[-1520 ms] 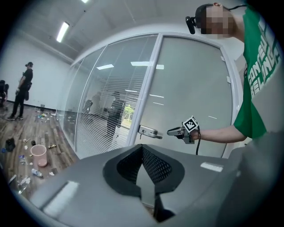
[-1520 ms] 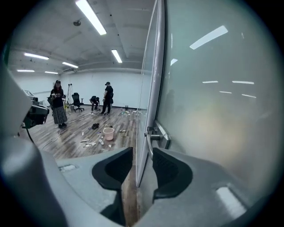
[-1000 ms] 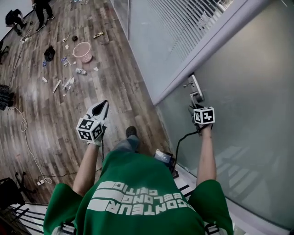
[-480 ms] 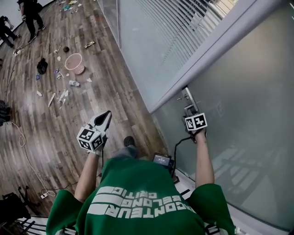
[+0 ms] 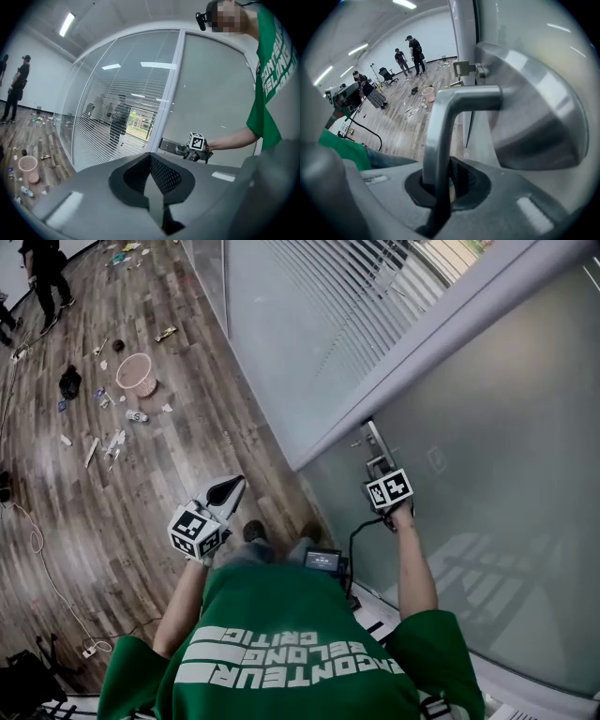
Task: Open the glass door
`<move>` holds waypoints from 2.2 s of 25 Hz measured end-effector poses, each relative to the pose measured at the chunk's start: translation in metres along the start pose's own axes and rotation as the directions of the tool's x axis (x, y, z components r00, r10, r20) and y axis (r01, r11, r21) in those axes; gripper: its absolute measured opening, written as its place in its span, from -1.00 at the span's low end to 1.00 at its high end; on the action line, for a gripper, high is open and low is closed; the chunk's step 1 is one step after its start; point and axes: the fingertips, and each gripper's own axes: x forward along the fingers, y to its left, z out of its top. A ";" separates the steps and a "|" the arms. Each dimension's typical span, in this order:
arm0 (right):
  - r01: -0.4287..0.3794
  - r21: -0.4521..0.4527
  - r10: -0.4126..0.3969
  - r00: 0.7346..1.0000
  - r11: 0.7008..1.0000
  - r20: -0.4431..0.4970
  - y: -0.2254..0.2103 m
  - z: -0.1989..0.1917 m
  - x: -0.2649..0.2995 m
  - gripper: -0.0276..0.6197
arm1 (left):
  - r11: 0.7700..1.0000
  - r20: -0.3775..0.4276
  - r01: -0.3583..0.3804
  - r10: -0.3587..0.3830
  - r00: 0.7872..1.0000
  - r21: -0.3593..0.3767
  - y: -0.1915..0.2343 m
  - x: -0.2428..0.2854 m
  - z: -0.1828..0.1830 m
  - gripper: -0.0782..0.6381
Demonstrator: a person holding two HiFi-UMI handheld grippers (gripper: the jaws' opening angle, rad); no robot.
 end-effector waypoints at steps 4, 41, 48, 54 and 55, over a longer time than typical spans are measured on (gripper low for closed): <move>-0.009 0.000 0.009 0.998 1.000 0.056 0.001 0.004 0.005 -0.93 | 0.999 0.005 0.047 -0.047 0.999 0.013 -0.016 0.016 0.000 -0.73; 0.042 -0.036 -0.019 0.872 0.998 0.489 -0.021 0.042 0.019 -0.95 | 0.987 -0.044 0.153 -0.151 0.988 0.053 -0.055 0.081 0.007 -0.74; 0.034 0.009 -0.035 0.896 0.999 0.443 -0.048 0.040 0.023 -0.95 | 0.980 -0.067 0.191 -0.187 0.980 0.055 -0.077 0.102 0.011 -0.74; 0.062 0.067 -0.084 0.916 0.996 0.393 -0.070 0.035 0.018 -0.94 | 0.967 -0.067 0.235 -0.230 0.971 0.094 -0.090 0.114 0.010 -0.74; 0.054 0.076 -0.078 0.924 0.996 0.375 -0.074 0.034 0.017 -0.94 | 0.966 -0.069 0.240 -0.235 0.970 0.093 -0.092 0.118 0.011 -0.73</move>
